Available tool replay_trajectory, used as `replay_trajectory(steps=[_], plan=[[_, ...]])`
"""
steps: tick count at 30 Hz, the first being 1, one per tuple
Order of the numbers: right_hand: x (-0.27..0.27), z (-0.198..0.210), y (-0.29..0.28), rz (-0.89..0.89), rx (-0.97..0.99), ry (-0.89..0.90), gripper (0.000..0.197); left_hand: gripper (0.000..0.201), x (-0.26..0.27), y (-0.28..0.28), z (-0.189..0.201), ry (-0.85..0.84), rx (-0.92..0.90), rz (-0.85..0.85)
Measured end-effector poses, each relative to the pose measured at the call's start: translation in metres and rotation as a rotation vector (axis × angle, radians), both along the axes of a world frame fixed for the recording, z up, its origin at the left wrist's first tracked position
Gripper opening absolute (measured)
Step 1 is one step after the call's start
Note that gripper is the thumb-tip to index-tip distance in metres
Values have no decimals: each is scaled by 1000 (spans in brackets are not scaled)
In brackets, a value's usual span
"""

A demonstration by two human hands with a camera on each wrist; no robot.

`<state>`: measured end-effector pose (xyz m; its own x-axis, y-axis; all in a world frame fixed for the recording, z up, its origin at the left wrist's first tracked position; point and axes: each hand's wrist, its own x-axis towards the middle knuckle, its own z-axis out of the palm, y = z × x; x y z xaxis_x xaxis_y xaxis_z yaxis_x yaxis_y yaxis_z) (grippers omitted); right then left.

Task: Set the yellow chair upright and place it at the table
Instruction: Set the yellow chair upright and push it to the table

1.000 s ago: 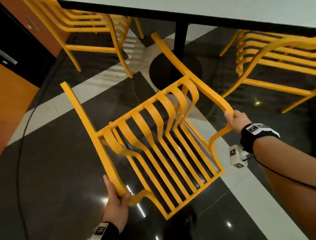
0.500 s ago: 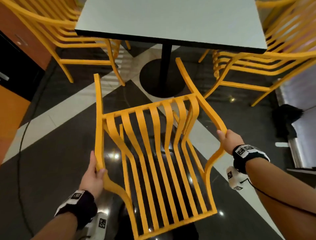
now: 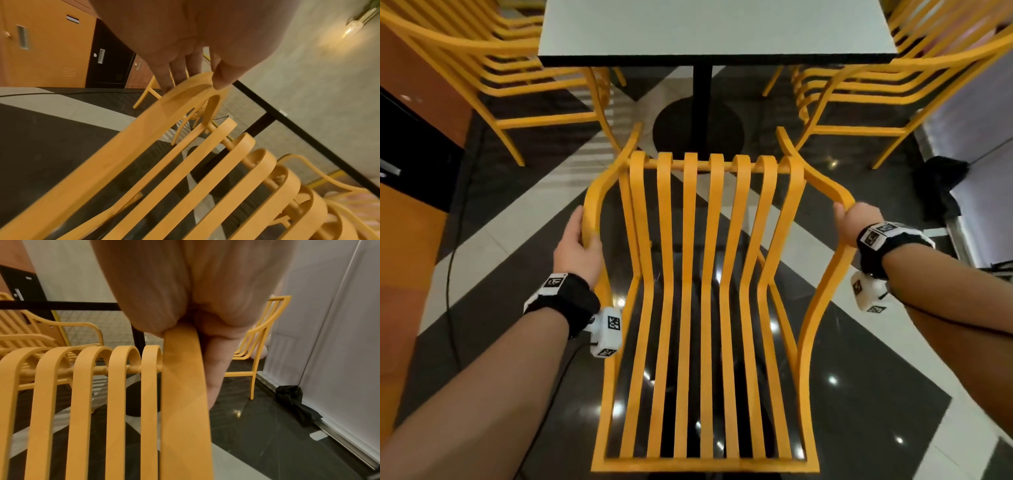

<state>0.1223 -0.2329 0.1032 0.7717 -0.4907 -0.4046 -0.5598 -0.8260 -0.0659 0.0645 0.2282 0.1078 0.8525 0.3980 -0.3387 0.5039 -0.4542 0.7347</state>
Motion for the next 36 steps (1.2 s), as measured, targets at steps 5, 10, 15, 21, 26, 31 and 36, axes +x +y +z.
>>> replay_trajectory(steps=[5, 10, 15, 21, 26, 31, 36], plan=[[53, 14, 1, 70, -43, 50, 53, 48, -75, 15, -32, 341, 157, -133], [97, 14, -8, 125, -124, 100, 59, 50, -167, 46, -75, 806, 329, -374], [116, 20, -9, 130, -130, 111, 61, 57, -227, 38, -95, 1022, 260, -248], [125, 18, -7, 32, -109, 52, 65, 42, -229, 24, -108, 1022, 163, -140], [98, 4, -9, -118, 95, -50, 83, 38, -230, 22, -112, 1011, 254, -180], [-40, -20, -2, 16, 93, 391, 73, 34, -212, 8, -79, 994, 291, -221], [-225, -54, 14, 54, 161, 808, 92, 25, -188, 9, -49, 863, 260, -228]])
